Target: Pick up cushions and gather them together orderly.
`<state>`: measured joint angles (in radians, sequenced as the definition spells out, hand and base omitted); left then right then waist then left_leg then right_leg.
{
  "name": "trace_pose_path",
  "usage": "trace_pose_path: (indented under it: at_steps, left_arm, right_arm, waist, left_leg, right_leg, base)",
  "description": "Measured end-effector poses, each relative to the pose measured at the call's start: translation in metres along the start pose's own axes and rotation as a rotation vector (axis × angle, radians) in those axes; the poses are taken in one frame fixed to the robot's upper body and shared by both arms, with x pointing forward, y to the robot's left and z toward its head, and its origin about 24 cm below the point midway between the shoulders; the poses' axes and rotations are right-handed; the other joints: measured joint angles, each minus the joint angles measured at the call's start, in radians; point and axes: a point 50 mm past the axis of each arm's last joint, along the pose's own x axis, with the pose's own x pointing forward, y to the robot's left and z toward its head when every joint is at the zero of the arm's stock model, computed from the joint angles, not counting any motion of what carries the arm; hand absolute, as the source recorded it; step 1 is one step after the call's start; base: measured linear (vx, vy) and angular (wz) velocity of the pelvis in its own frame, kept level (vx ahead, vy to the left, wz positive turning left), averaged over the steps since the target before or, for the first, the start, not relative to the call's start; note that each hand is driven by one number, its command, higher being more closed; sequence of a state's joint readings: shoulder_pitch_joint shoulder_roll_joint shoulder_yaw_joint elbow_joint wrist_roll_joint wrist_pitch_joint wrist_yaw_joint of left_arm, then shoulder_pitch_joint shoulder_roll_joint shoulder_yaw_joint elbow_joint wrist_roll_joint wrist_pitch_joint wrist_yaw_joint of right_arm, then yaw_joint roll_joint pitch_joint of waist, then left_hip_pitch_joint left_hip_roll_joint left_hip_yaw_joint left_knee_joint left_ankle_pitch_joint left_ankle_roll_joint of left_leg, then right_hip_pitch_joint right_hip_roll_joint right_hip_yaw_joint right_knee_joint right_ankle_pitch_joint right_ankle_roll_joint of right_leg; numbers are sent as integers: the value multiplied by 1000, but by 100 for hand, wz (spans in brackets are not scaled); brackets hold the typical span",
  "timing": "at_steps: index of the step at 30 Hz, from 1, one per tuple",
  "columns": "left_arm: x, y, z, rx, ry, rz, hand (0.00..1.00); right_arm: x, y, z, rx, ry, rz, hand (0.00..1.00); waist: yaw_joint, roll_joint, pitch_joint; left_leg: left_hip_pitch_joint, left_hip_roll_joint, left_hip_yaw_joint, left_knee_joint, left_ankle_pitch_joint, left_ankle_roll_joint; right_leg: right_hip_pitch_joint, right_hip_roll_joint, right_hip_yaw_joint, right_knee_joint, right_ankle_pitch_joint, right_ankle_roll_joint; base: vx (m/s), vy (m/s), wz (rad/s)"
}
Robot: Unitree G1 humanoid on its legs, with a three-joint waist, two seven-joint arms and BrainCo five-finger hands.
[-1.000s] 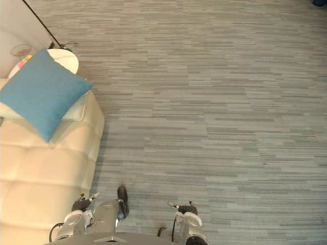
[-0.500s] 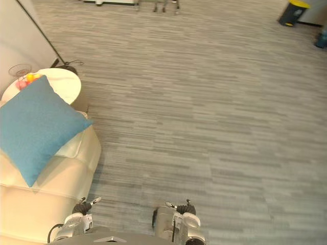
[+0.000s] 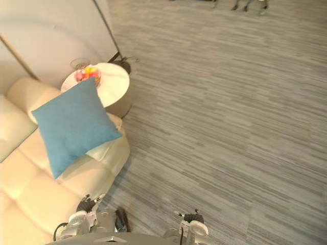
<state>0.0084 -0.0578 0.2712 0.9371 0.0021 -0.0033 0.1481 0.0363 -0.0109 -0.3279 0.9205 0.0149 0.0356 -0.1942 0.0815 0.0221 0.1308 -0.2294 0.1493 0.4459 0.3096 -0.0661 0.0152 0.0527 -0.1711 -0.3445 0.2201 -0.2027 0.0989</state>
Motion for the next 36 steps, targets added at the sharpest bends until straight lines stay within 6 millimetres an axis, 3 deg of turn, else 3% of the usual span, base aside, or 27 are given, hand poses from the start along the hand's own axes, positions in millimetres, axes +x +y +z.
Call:
trace_pose_path:
  at_steps: [3,6,7,8,10,11,13,15,16,17,18,19,20,22,24,29,31,34,36]
  left_arm:
    - [2,15,-1,25,12,33,0]
    - [2,21,-9,19,40,47,0]
    - [0,20,-15,20,57,44,0]
    - [0,20,-16,28,60,42,0]
    - [1,25,-15,78,58,40,0]
    - [1,31,-14,96,58,51,0]
    - [1,33,-15,95,58,56,0]
    - [0,31,-17,90,64,51,0]
    - [0,29,-16,82,60,48,0]
    - [0,28,-16,64,60,52,0]
    - [0,28,-16,61,60,53,0]
    - [-1,31,-18,58,67,63,0]
    - [-1,28,-19,29,73,65,0]
    - [-4,22,-27,3,95,58,0]
    - [-5,15,-30,-44,106,61,0]
    - [-4,17,-25,-59,91,82,0]
    - [-3,21,-22,-62,76,92,0]
    - [-3,24,-20,-79,67,107,0]
    - [-5,29,-25,-81,81,128,0]
  right_arm:
    - [-3,17,-3,14,17,38,0]
    - [-2,16,-7,1,39,39,0]
    - [-1,11,-10,-16,55,36,0]
    - [0,9,-11,-25,57,33,0]
    - [1,7,-7,-45,36,33,0]
    - [-1,6,-13,-65,49,38,0]
    - [-1,6,-12,-75,38,40,0]
    - [-1,7,-9,-72,25,44,0]
    - [-1,7,-8,-68,17,46,0]
    - [-2,9,-8,-65,13,50,0]
    - [-2,9,-8,-64,13,51,0]
    - [-3,9,-11,-63,20,52,0]
    - [-3,7,-12,-51,21,50,0]
    - [-1,1,-9,-61,15,41,0]
    - [1,-5,-4,-70,-1,28,0]
    - [-1,-1,-8,-59,8,34,0]
    - [-3,3,-6,-25,-8,35,0]
    - [-5,7,1,53,-38,15,0]
    - [-8,11,8,91,-77,23,0]
  waist:
    - [18,-37,2]
    - [30,-40,-1]
    - [30,-28,-8]
    - [25,-27,-9]
    - [-7,-51,-5]
    - [-19,-62,-2]
    - [-21,-69,-3]
    - [-27,-67,-2]
    - [-28,-66,0]
    - [-32,-64,-2]
    - [-34,-64,-2]
    - [-35,-72,-5]
    - [-28,-60,-2]
    - [-24,-24,-13]
    - [-28,14,-20]
    - [-31,-2,-18]
    - [-32,-22,-16]
    - [-33,-34,-15]
    - [-34,-40,-20]
  left_leg:
    - [-7,-37,-10,4,-14,24]
    - [30,-79,-31,1,-44,40]
    - [66,-95,-54,-21,-81,40]
    - [76,-108,-67,-25,-88,40]
    - [117,-155,-127,-33,-110,50]
    - [147,-166,-168,-34,-119,59]
    - [187,-165,-218,-39,-133,61]
    - [226,-159,-276,-55,-139,58]
    - [244,-157,-310,-60,-146,49]
    - [254,-151,-360,-62,-156,29]
    - [253,-150,-375,-60,-158,19]
    - [243,-158,-408,-44,-173,-5]
    - [246,-148,-444,-18,-191,-31]
    - [236,-117,-444,-18,-192,-38]
    - [231,-87,-454,-69,-172,-77]
    - [229,-69,-470,-116,-111,-100]
    - [213,-72,-402,-114,-89,-98]
    - [188,-55,-193,-79,-90,-75]
    - [189,-60,-170,-90,-88,-62]
  right_leg:
    - [70,-2,4,-128,84,8]
    - [103,-37,10,-77,97,32]
    - [48,-66,30,106,71,70]
    - [15,-88,39,207,65,78]
    - [-142,-156,129,603,118,83]
    - [-227,-147,180,780,97,72]
    - [-281,-105,196,841,52,47]
    - [-330,-48,195,785,-11,21]
    - [-343,-15,206,698,-36,4]
    - [-342,46,267,503,-49,-8]
    - [-337,67,300,426,-46,-11]
    - [-319,94,370,263,10,-40]
    - [-294,92,349,220,71,-53]
    - [-283,111,310,201,62,-65]
    - [-272,120,246,177,53,-77]
    - [-207,105,136,120,51,-82]
    - [-191,83,103,101,52,-82]
    - [-190,52,74,98,52,-79]
    - [-187,54,86,75,69,-70]
  base:
    - [278,132,47]
    - [227,142,45]
    - [178,141,32]
    - [161,147,52]
    - [179,82,96]
    - [245,-1,119]
    - [225,-58,92]
    - [164,-107,84]
    - [229,-222,97]
    - [205,-195,98]
    - [221,-222,108]
    - [199,-212,97]
    - [262,-257,88]
    - [278,-199,53]
    - [252,-179,61]
    - [90,-99,72]
    - [-29,16,61]
    - [-94,83,34]
    - [-109,82,-9]
